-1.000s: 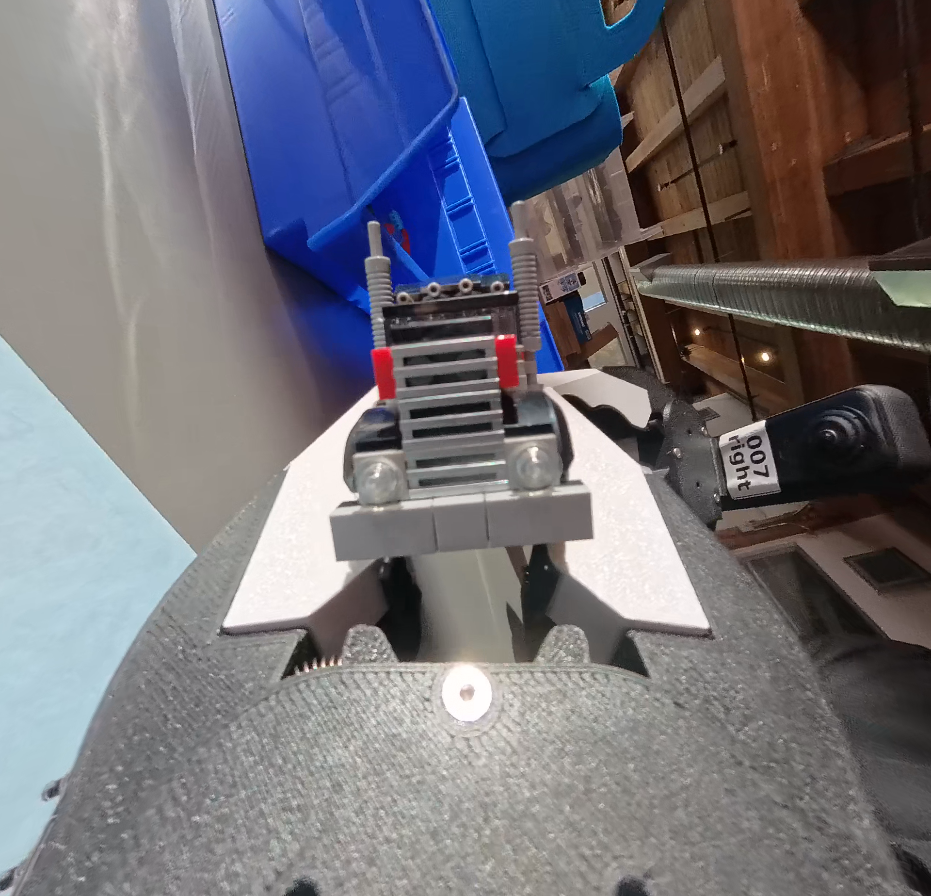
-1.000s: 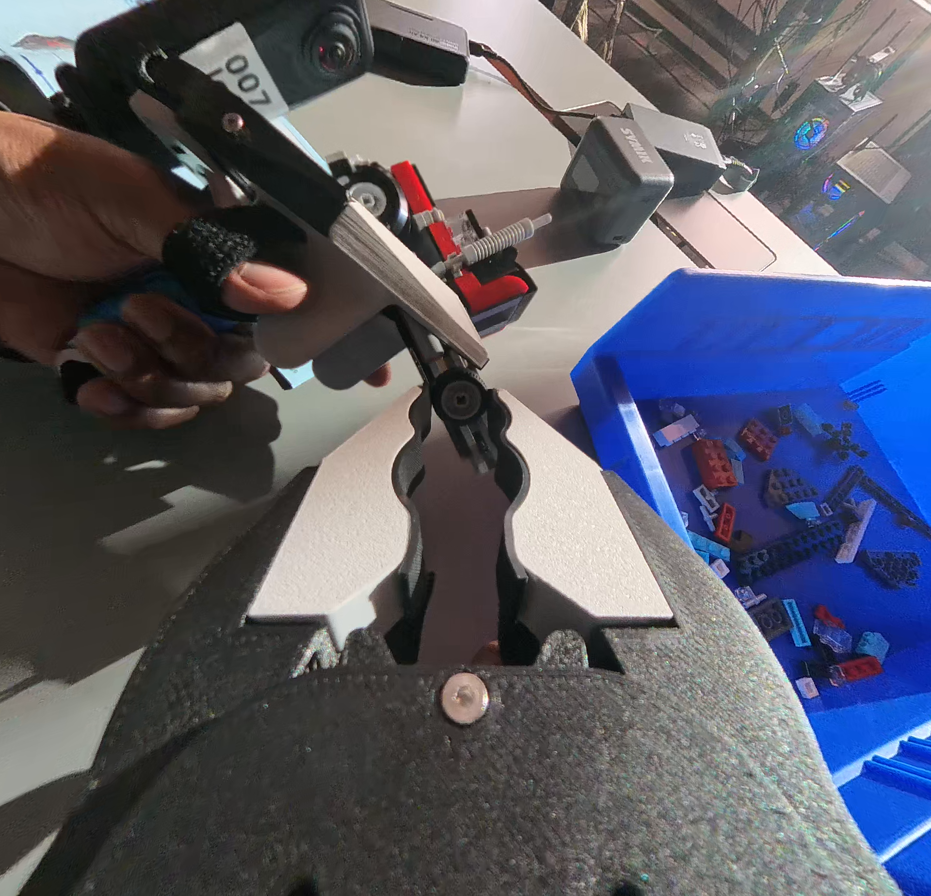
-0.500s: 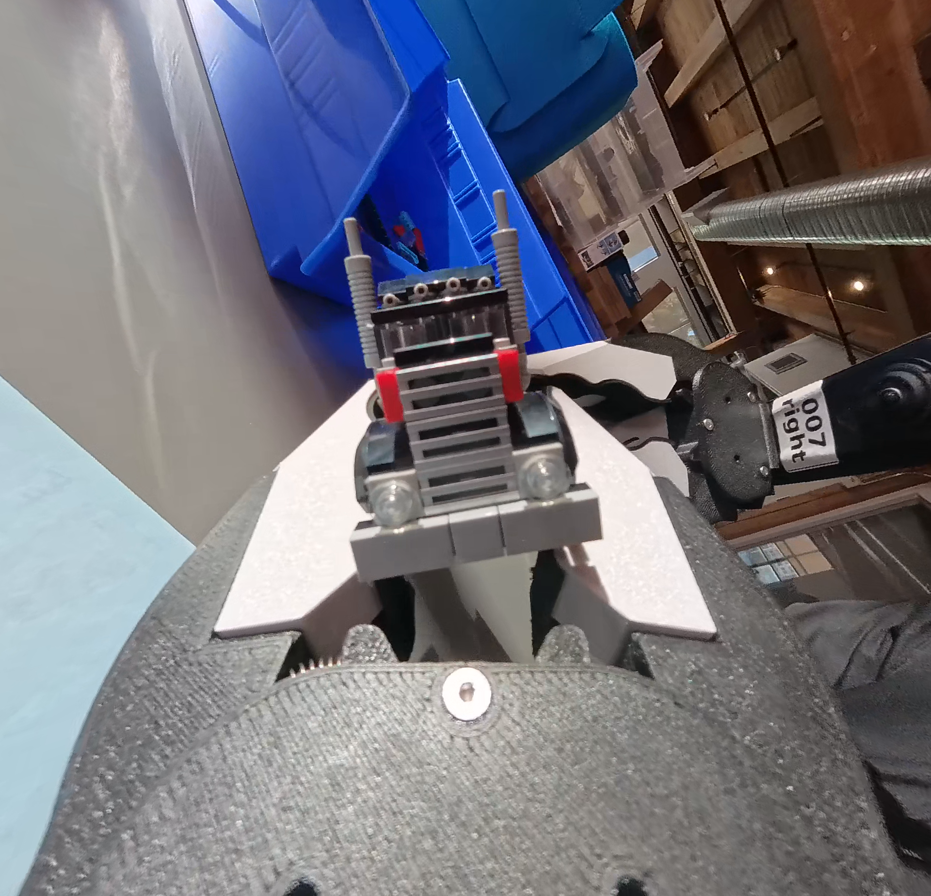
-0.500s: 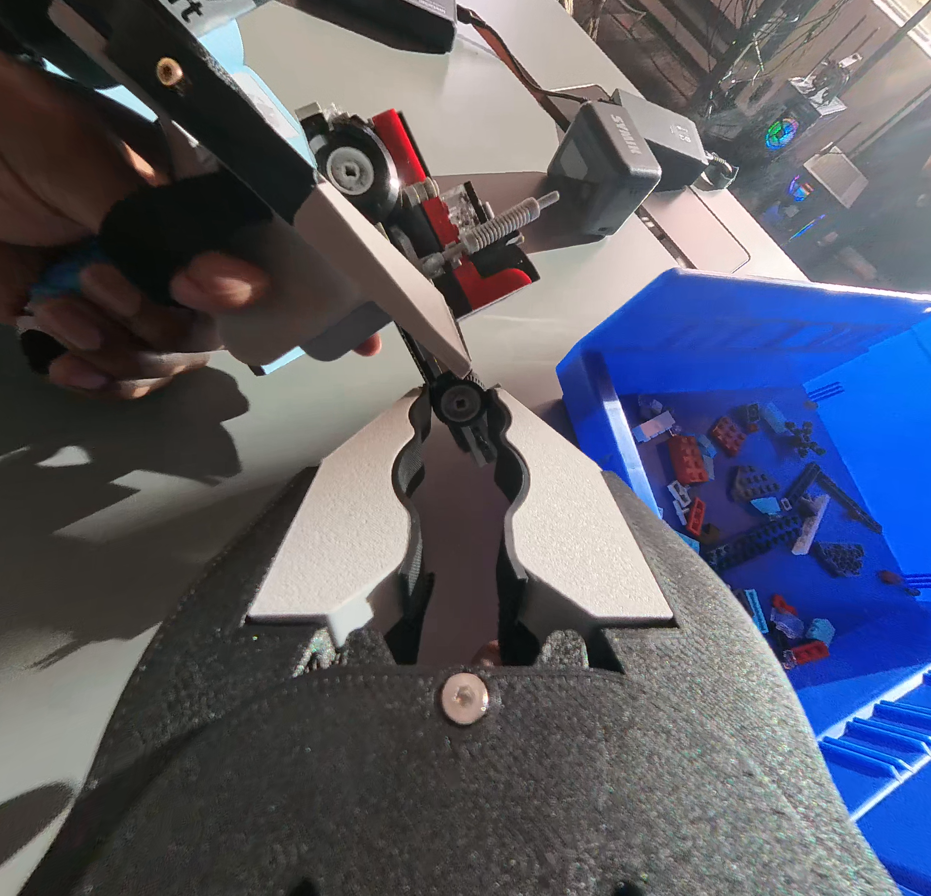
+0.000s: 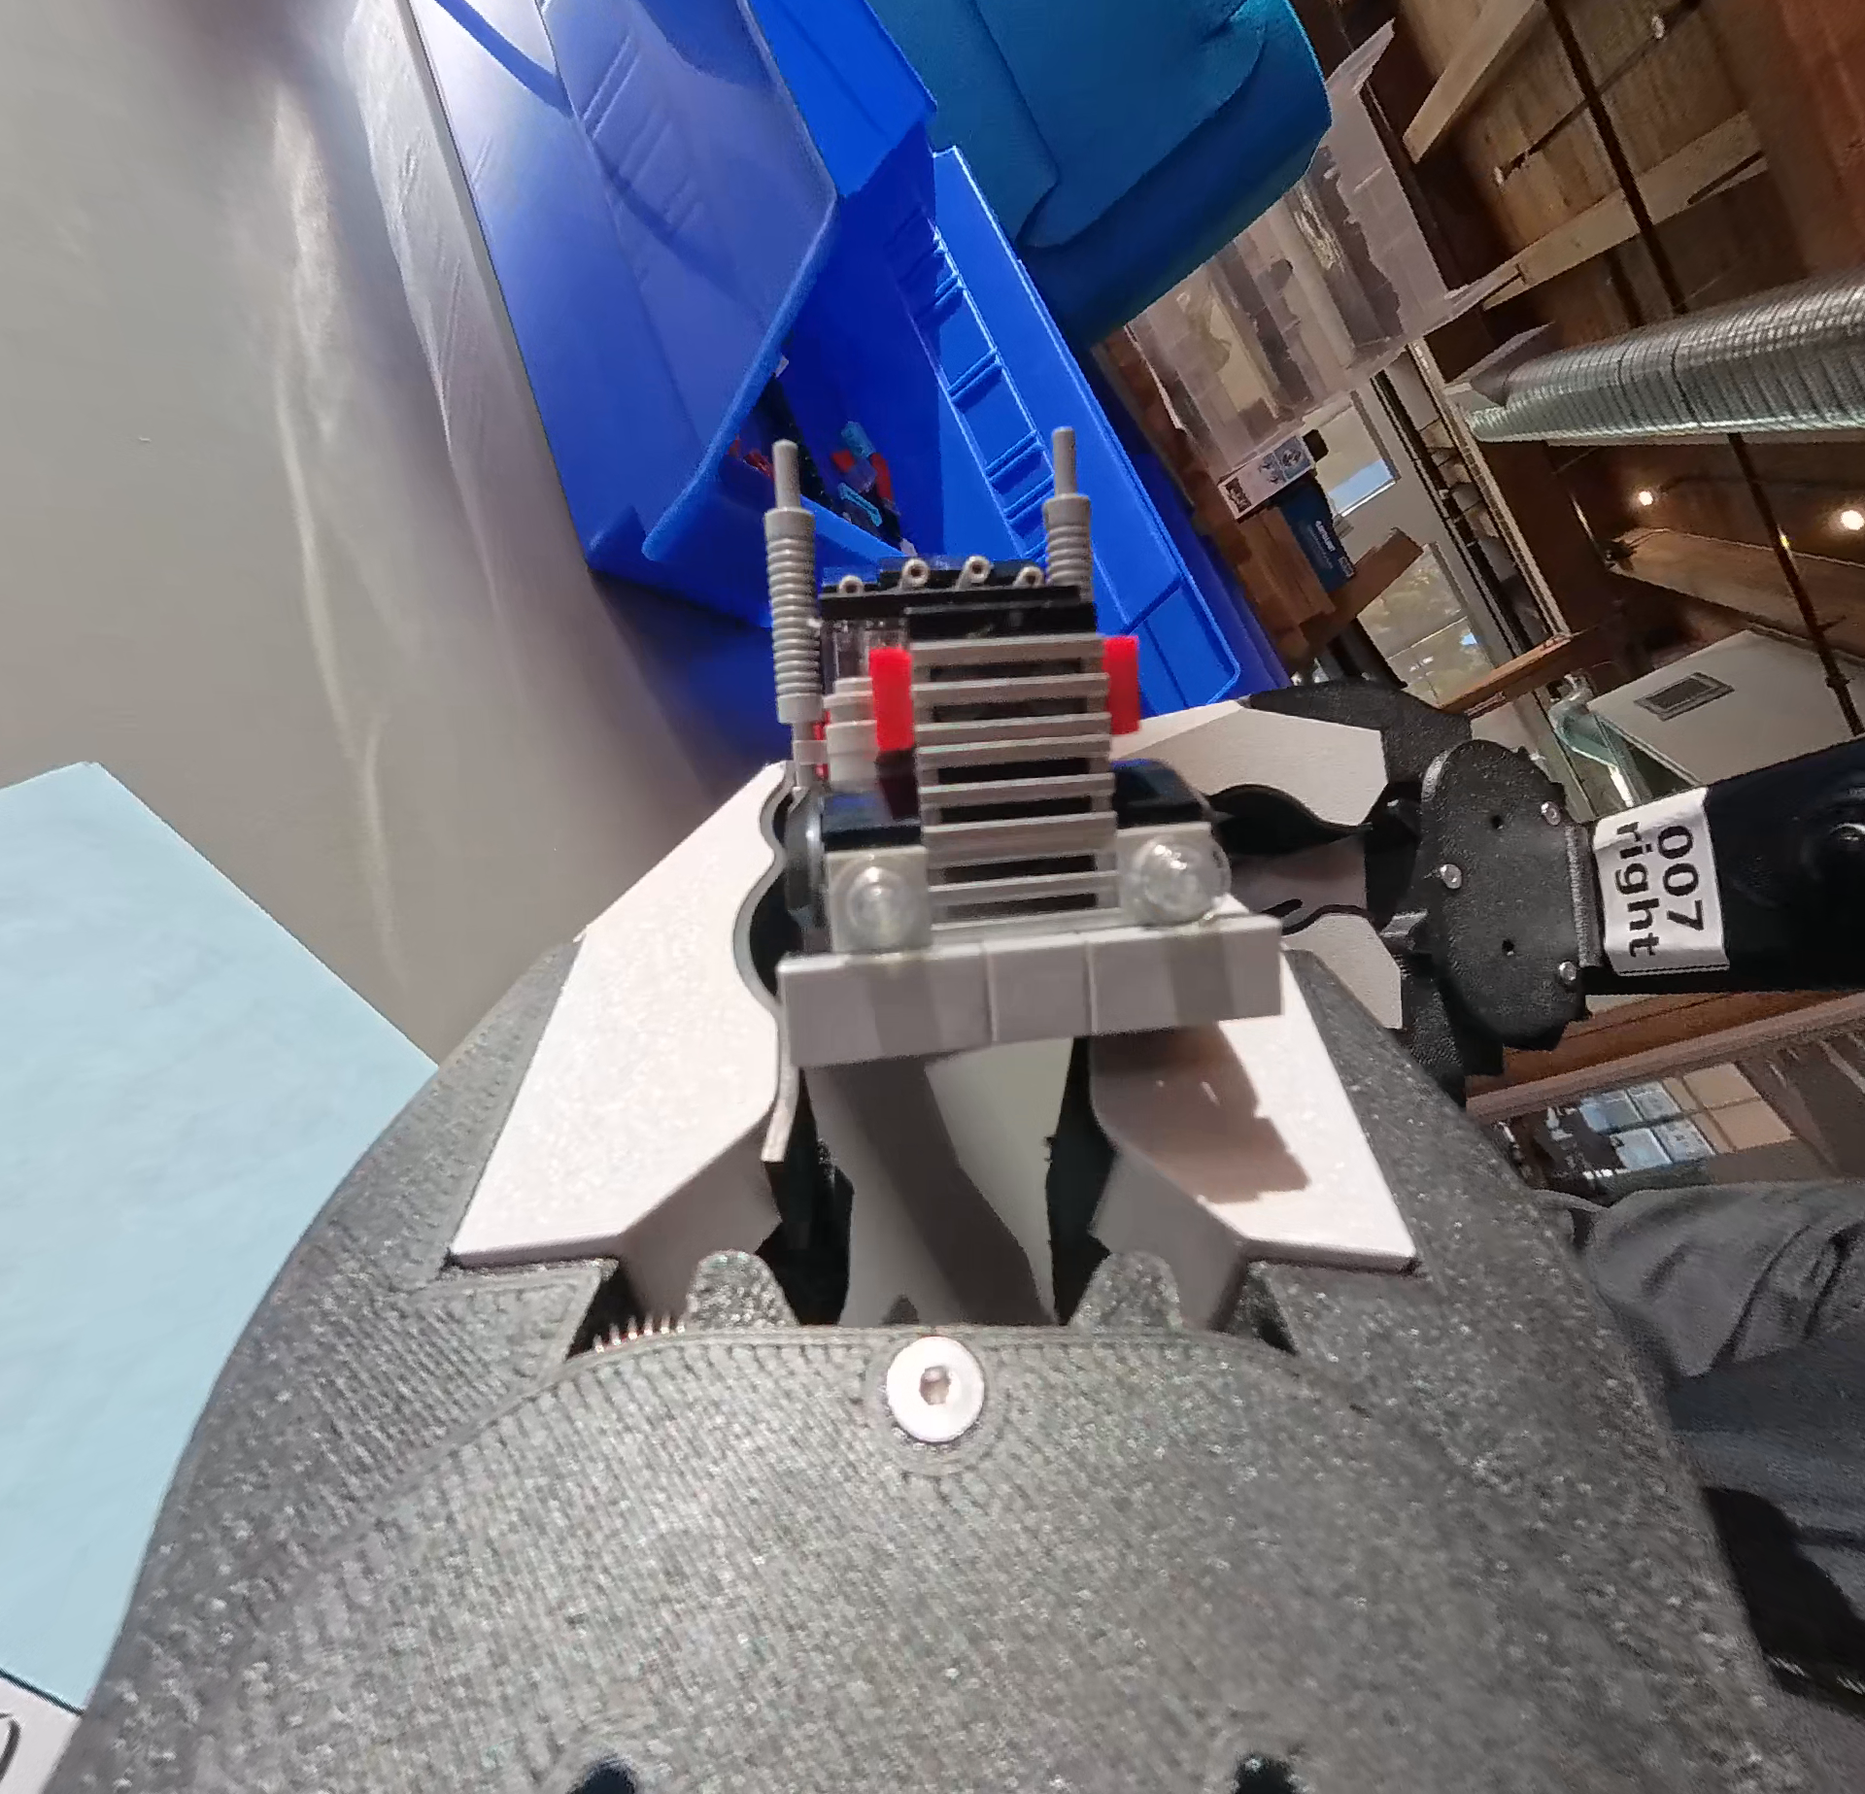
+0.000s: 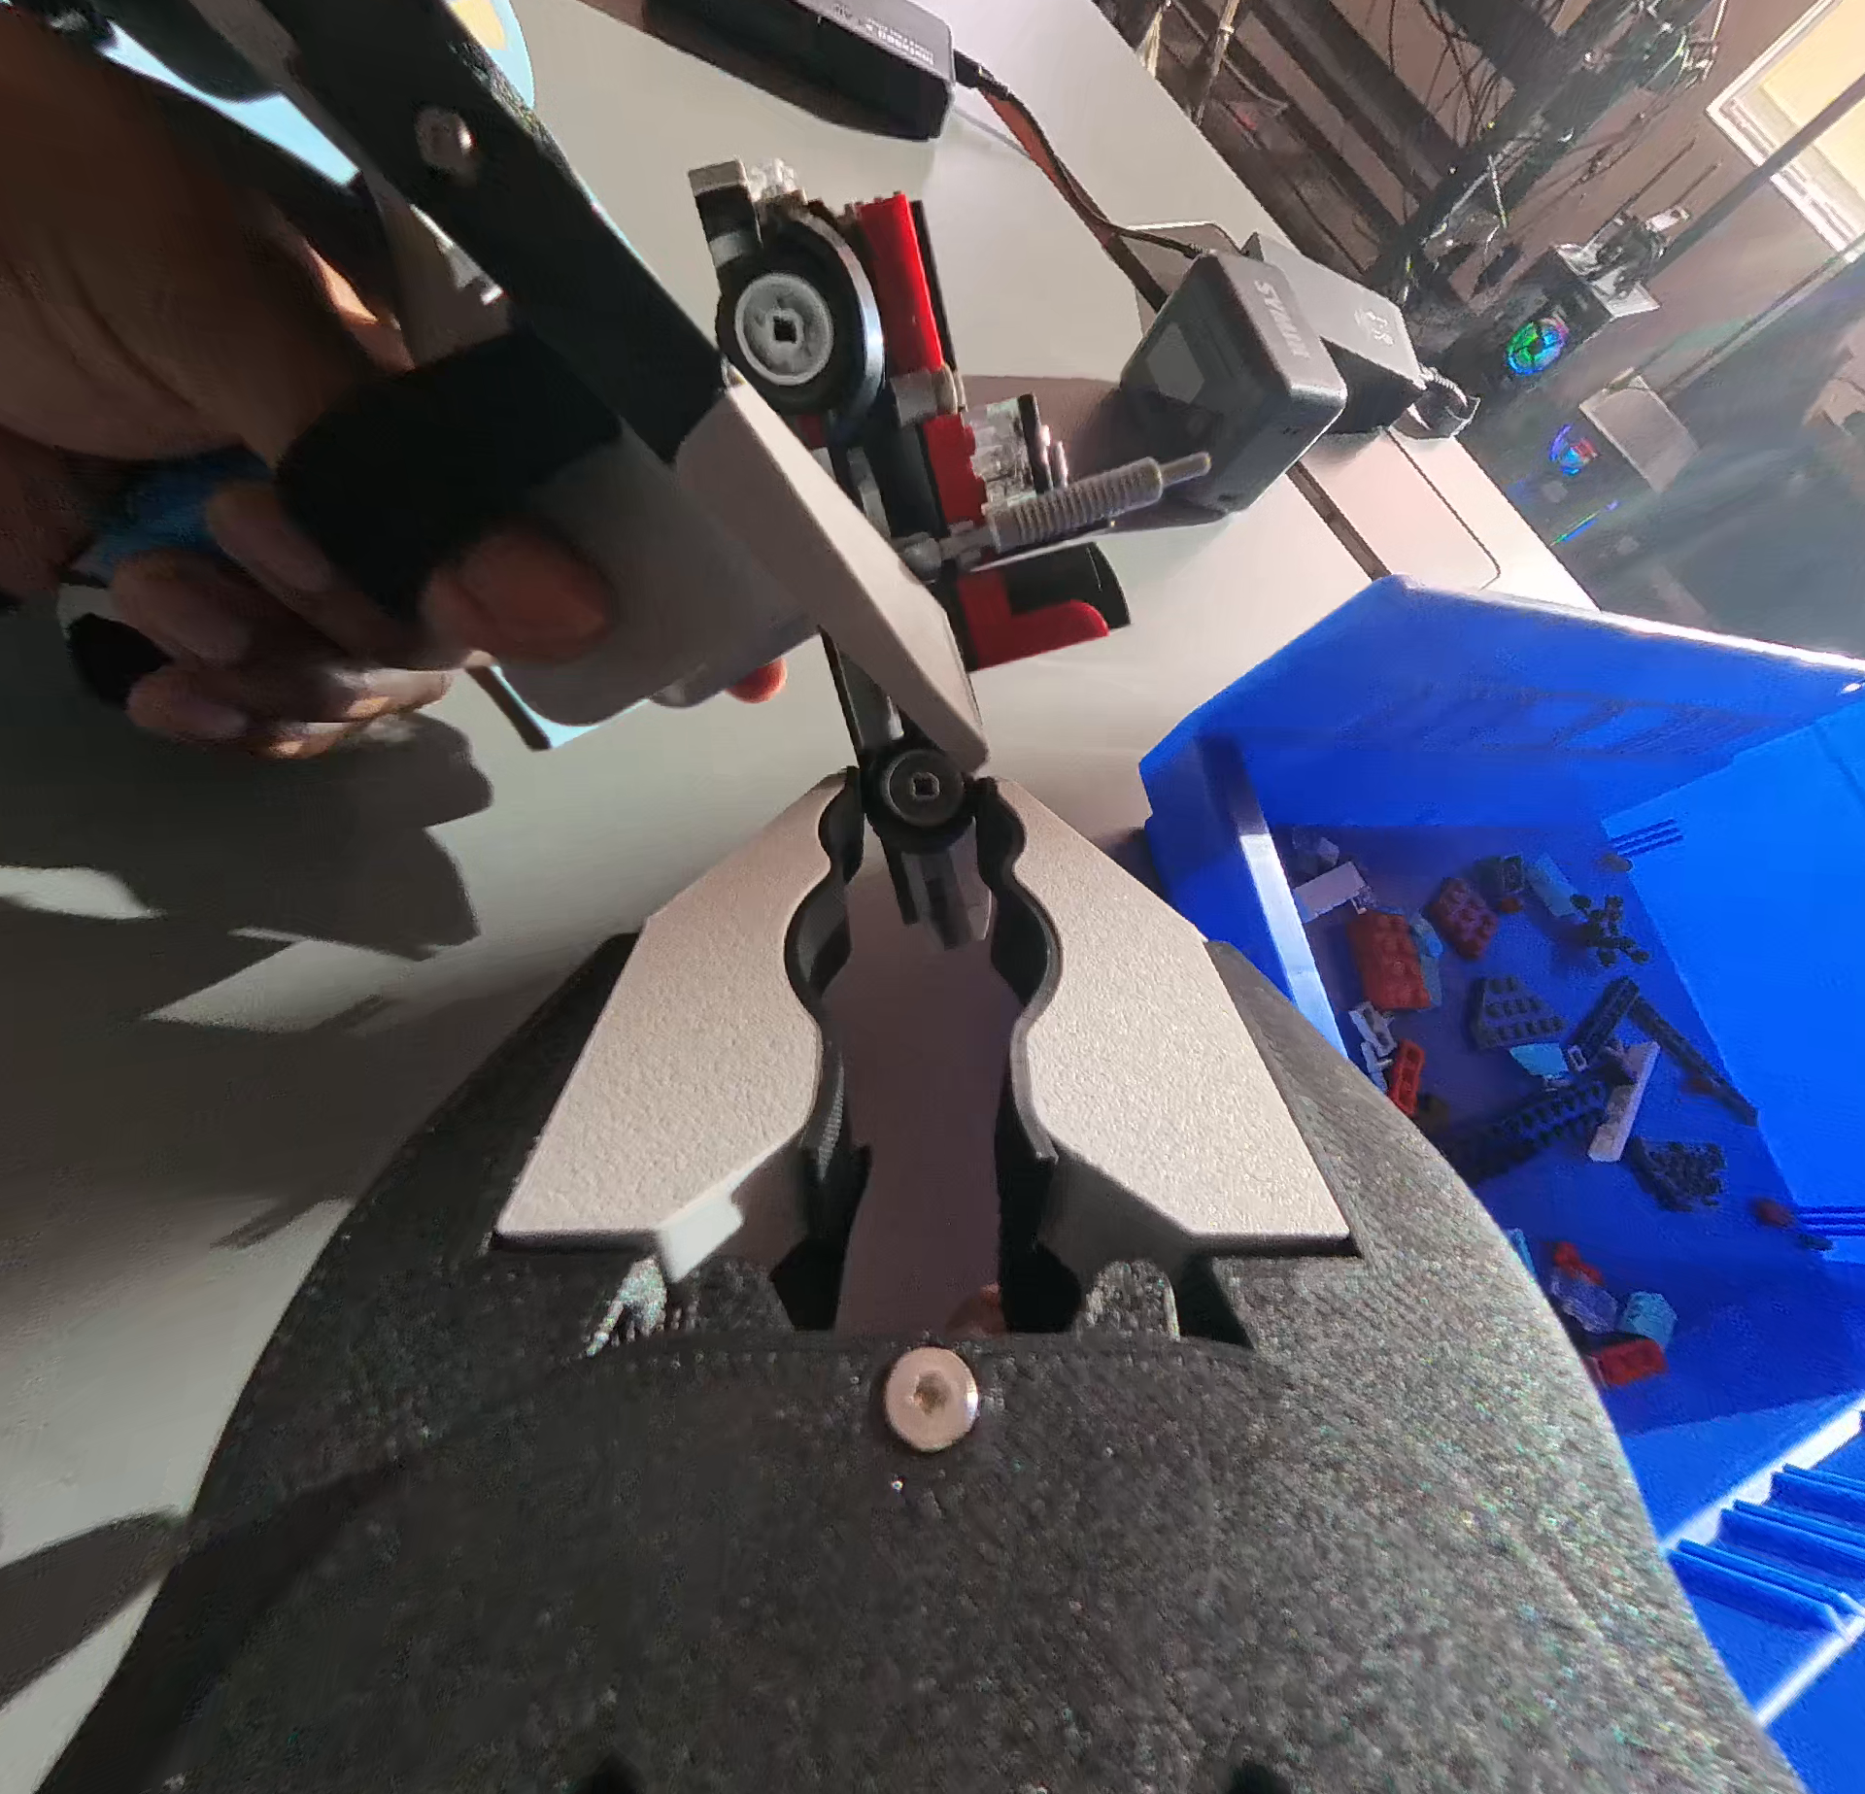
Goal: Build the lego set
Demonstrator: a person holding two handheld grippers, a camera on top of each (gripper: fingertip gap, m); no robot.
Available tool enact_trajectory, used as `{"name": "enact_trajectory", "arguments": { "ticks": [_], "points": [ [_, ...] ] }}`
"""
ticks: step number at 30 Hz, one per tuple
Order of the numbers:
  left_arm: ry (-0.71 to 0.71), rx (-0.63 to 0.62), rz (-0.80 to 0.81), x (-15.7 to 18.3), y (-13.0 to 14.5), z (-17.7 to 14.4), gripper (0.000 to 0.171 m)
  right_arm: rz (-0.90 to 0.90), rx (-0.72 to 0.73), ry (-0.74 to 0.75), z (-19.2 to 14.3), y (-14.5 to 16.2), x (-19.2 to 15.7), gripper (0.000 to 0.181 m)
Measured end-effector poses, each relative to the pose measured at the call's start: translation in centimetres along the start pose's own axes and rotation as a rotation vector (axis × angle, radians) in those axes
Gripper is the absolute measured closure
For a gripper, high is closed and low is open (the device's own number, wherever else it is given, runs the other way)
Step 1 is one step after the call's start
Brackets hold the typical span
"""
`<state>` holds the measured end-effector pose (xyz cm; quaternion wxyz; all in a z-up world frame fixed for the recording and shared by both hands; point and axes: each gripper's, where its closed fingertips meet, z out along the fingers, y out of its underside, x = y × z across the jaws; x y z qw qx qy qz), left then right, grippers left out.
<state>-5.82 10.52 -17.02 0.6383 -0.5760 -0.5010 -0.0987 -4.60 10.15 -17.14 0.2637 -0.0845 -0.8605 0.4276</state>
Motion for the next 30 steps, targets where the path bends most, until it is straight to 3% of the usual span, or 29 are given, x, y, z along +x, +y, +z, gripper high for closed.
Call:
{"name": "enact_trajectory", "arguments": {
  "ticks": [18, 24, 30],
  "points": [
    [0.128, 0.045, -0.208, 0.25, -0.85, -0.43, 0.121, 0.058, 0.156, -0.016, -0.33, -0.88, 0.45, 0.156],
    [0.103, 0.046, -0.194, 0.04, -0.77, -0.39, 0.123, 0.055, 0.153, -0.015, -0.18, -0.71, 0.44, 0.157],
    [0.020, 0.023, -0.079, -0.35, -0.46, -0.20, 0.123, -0.030, 0.090, 0.011, 0.08, -0.03, 0.28, 0.157]
  ]
}}
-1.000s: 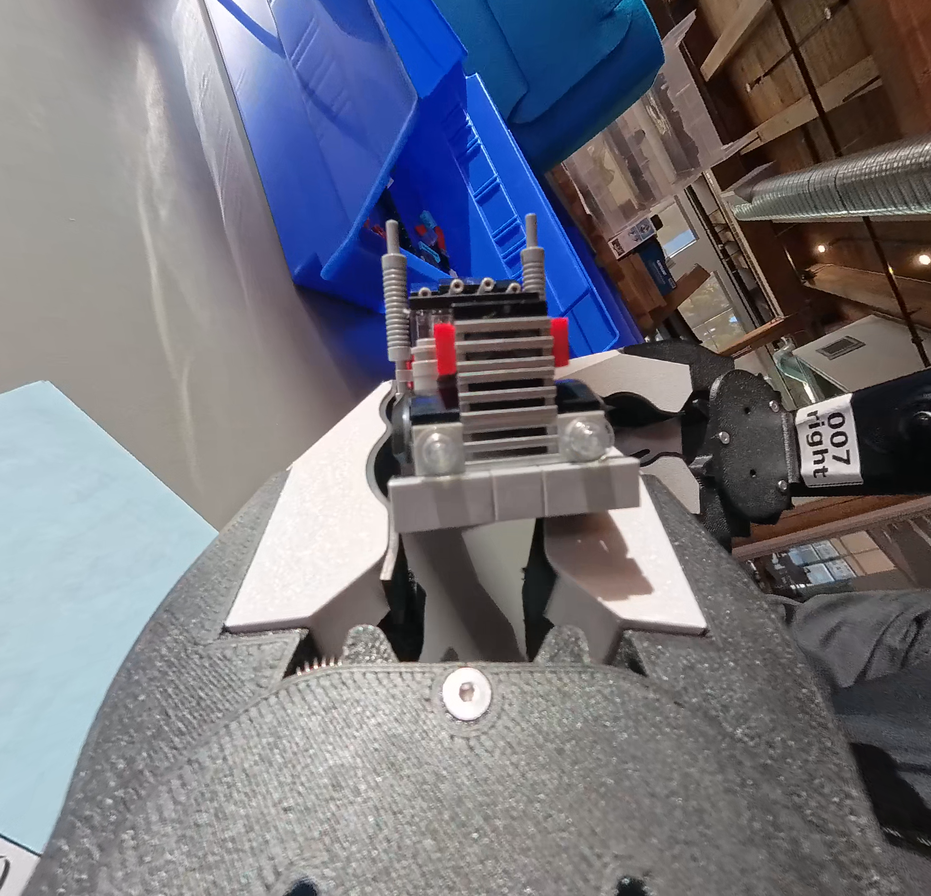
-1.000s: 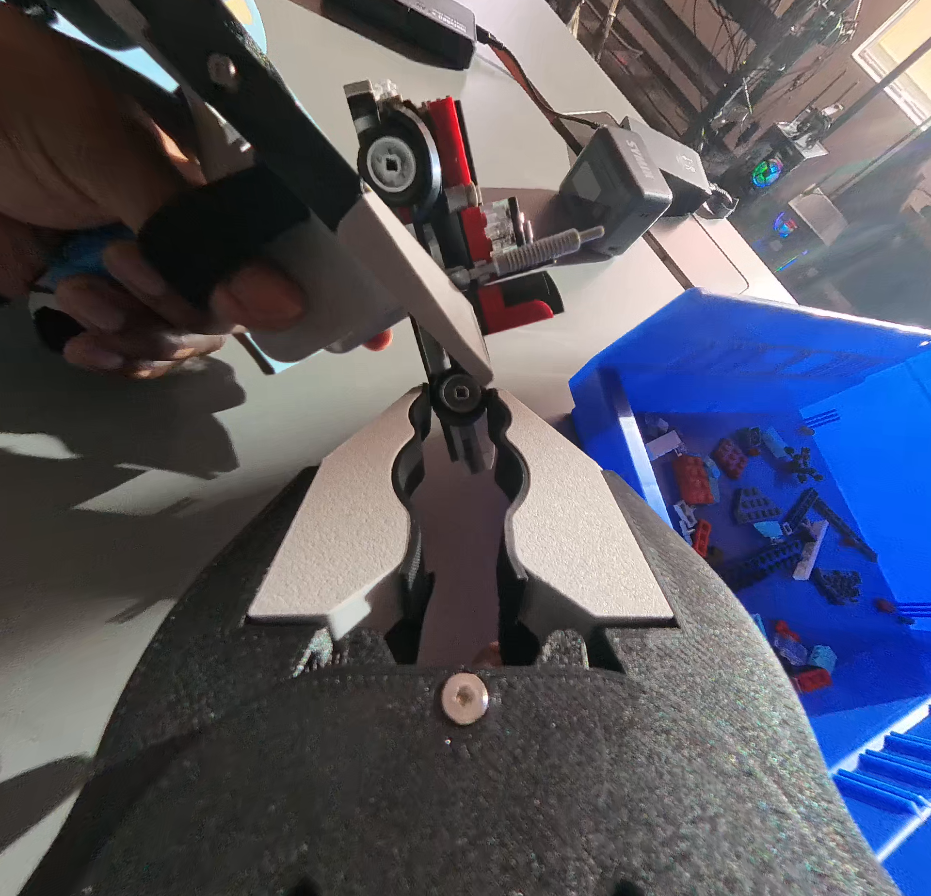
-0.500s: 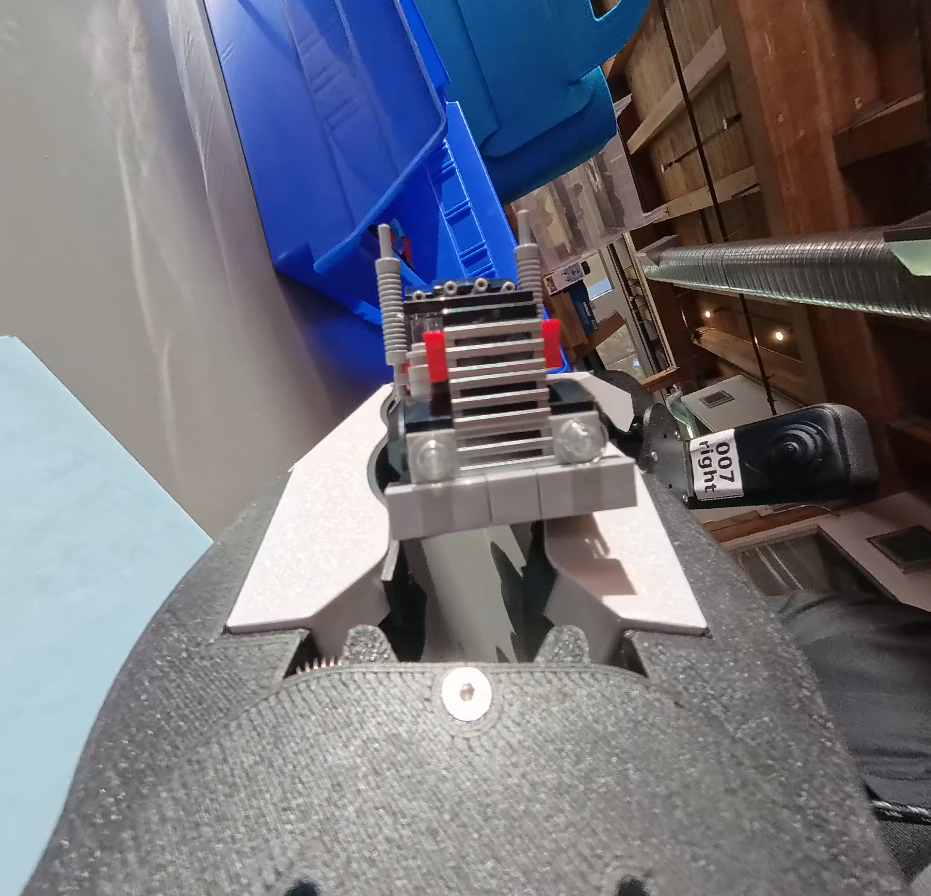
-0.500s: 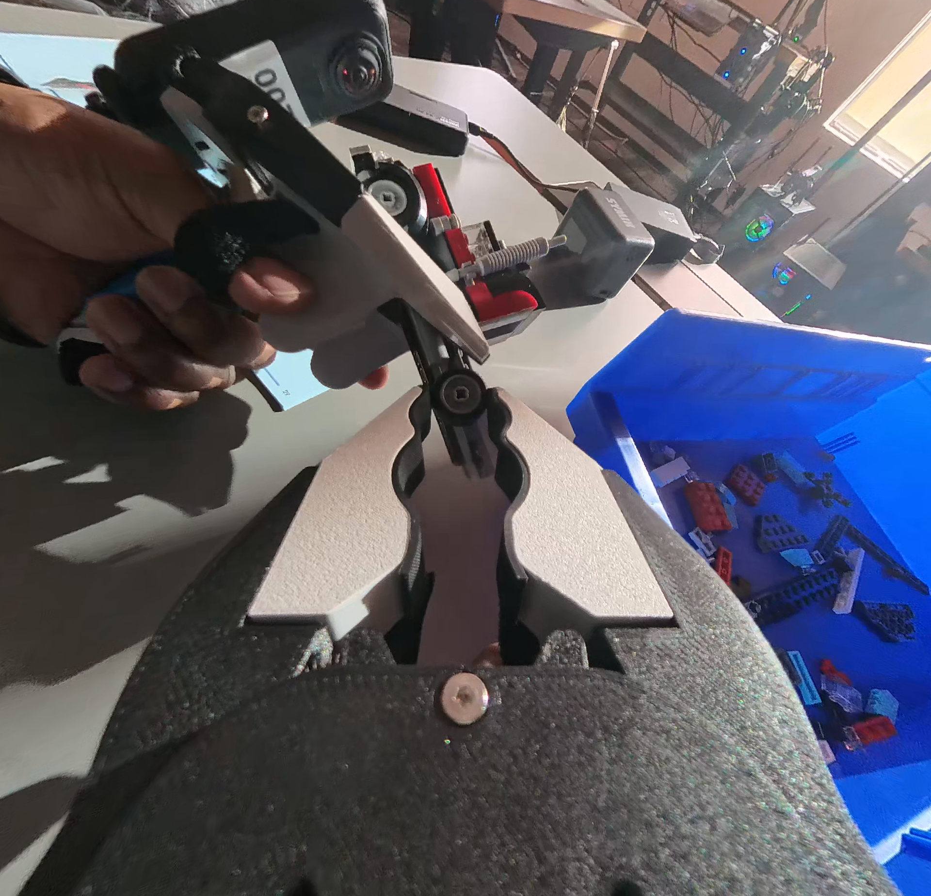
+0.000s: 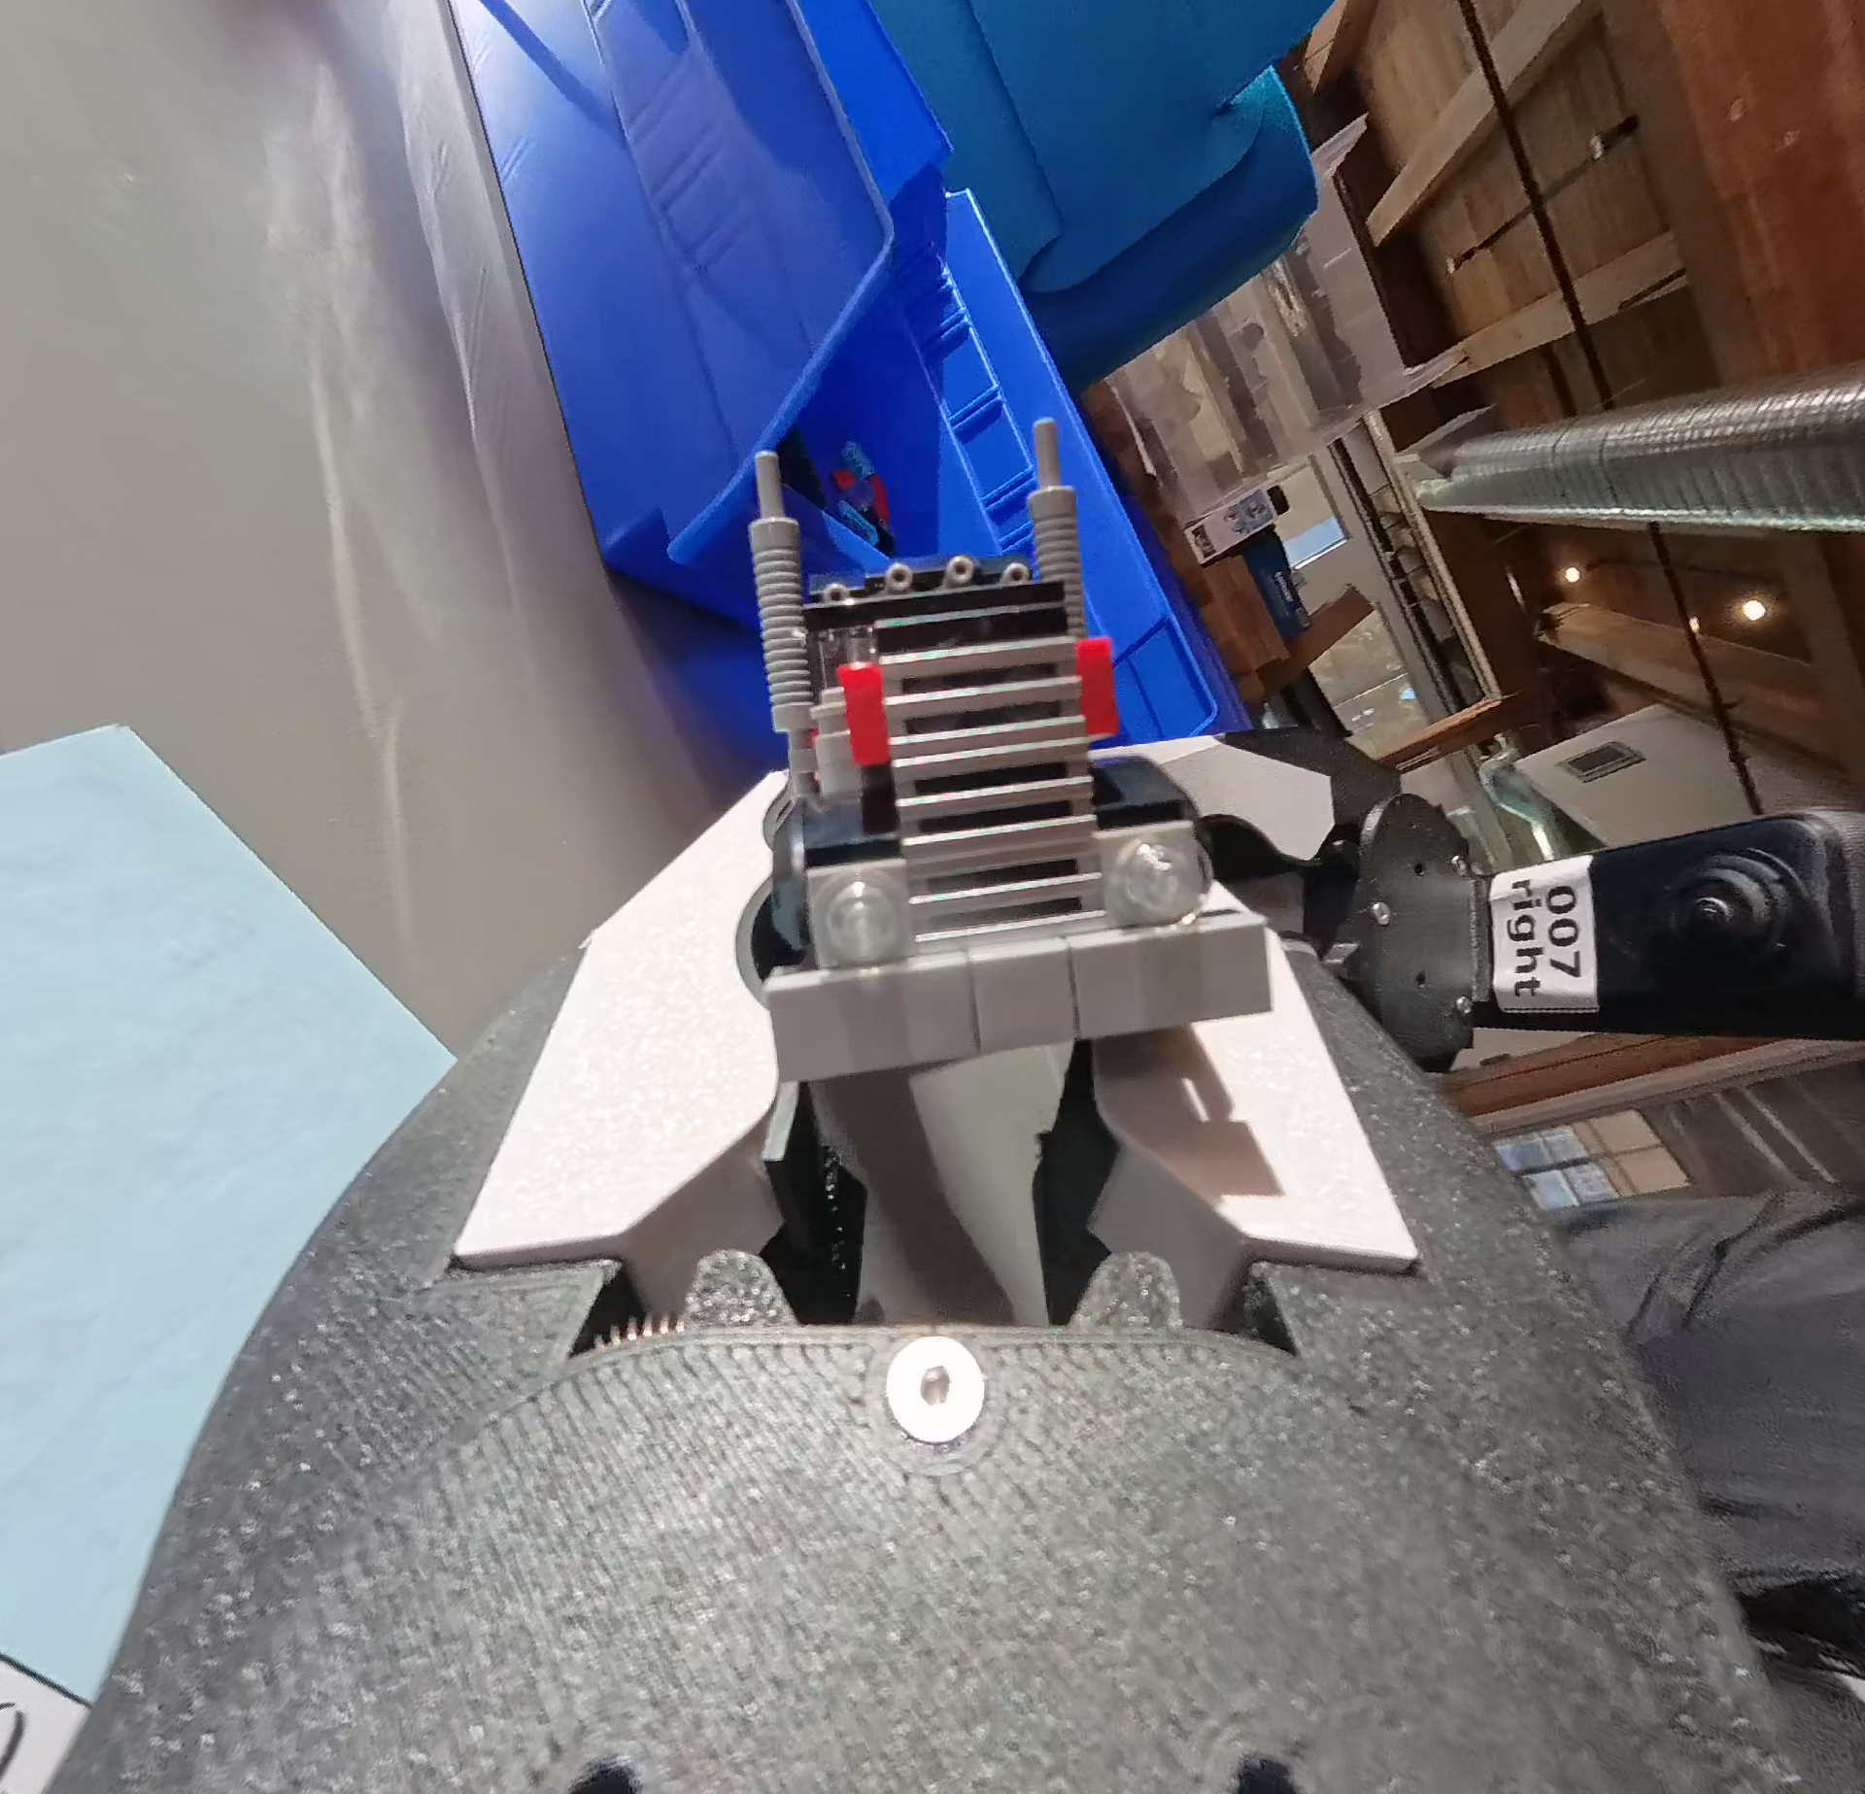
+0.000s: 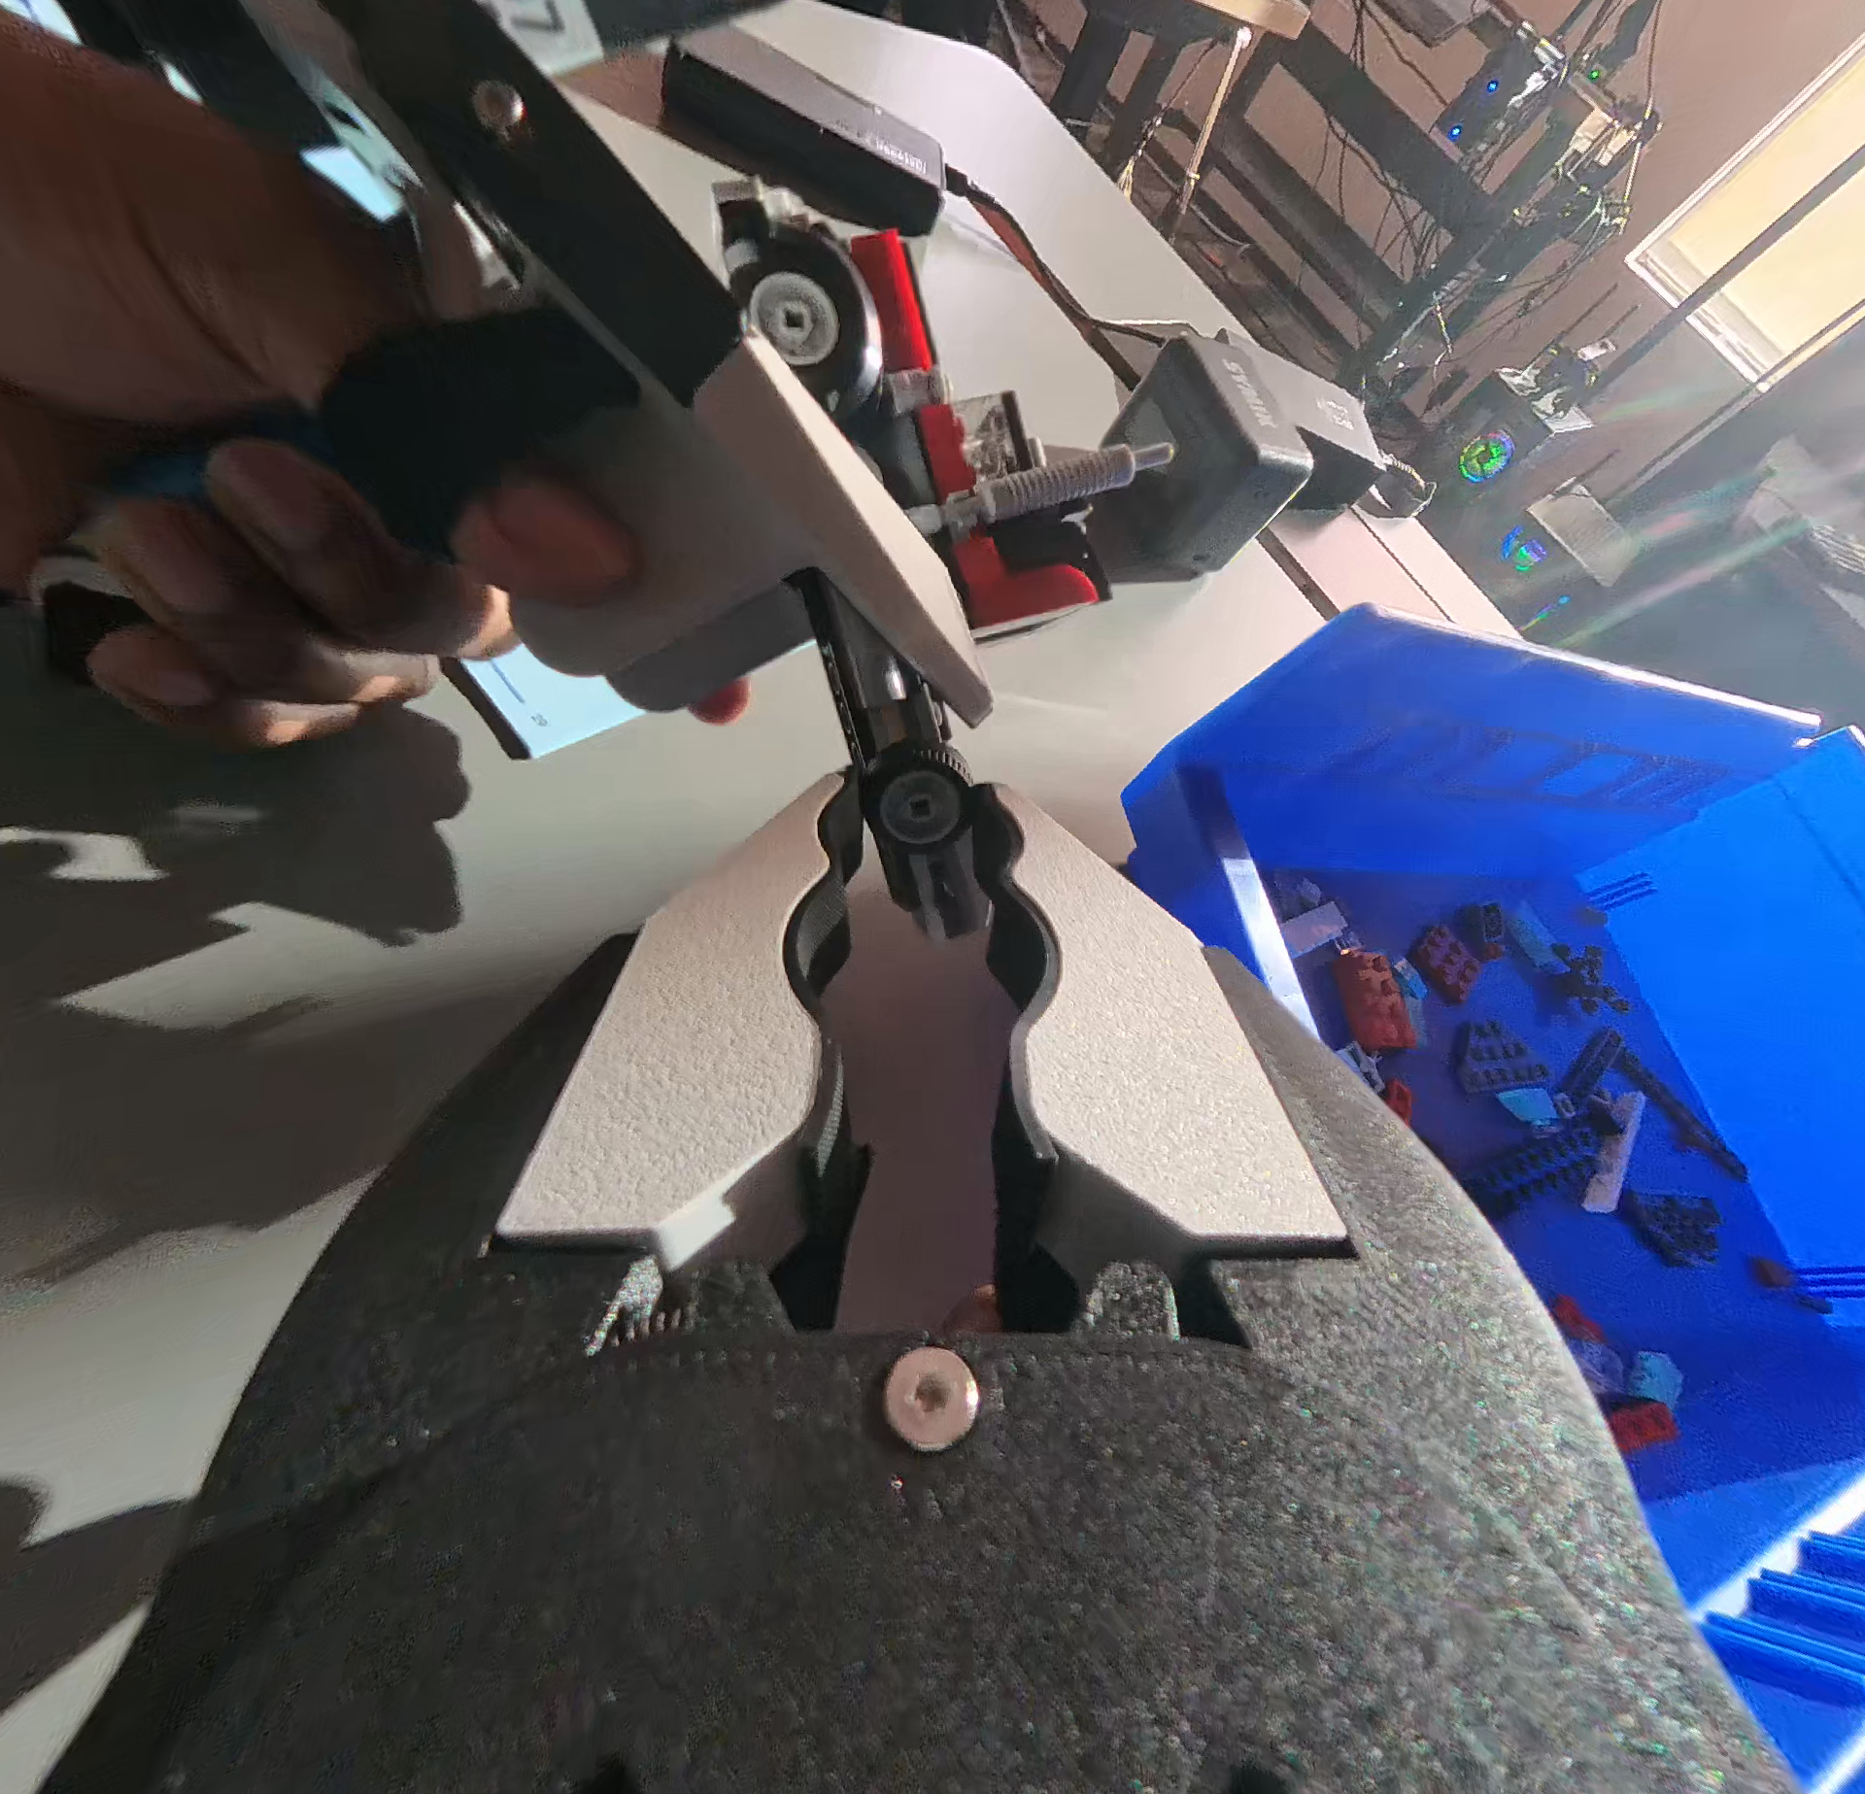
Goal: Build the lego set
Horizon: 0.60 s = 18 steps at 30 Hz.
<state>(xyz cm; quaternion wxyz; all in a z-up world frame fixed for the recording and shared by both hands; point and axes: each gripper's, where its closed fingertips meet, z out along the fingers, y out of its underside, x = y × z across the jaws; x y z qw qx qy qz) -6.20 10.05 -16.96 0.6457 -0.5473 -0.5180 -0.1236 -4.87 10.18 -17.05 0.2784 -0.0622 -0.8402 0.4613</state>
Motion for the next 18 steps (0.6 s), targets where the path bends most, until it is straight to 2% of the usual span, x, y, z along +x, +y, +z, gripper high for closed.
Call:
{"name": "enact_trajectory", "arguments": {
  "ticks": [9, 18],
  "points": [
    [-0.058, -0.018, 0.065, -0.3, 0.3, 0.2, 0.122, -0.027, -0.064, -0.030, 0.2, 0.7, -0.3, 0.158],
    [-0.125, -0.017, 0.127, -0.6, 0.5, 0.3, 0.122, -0.111, -0.134, 0.010, 0.5, 1.3, -0.3, 0.158]
  ]
}}
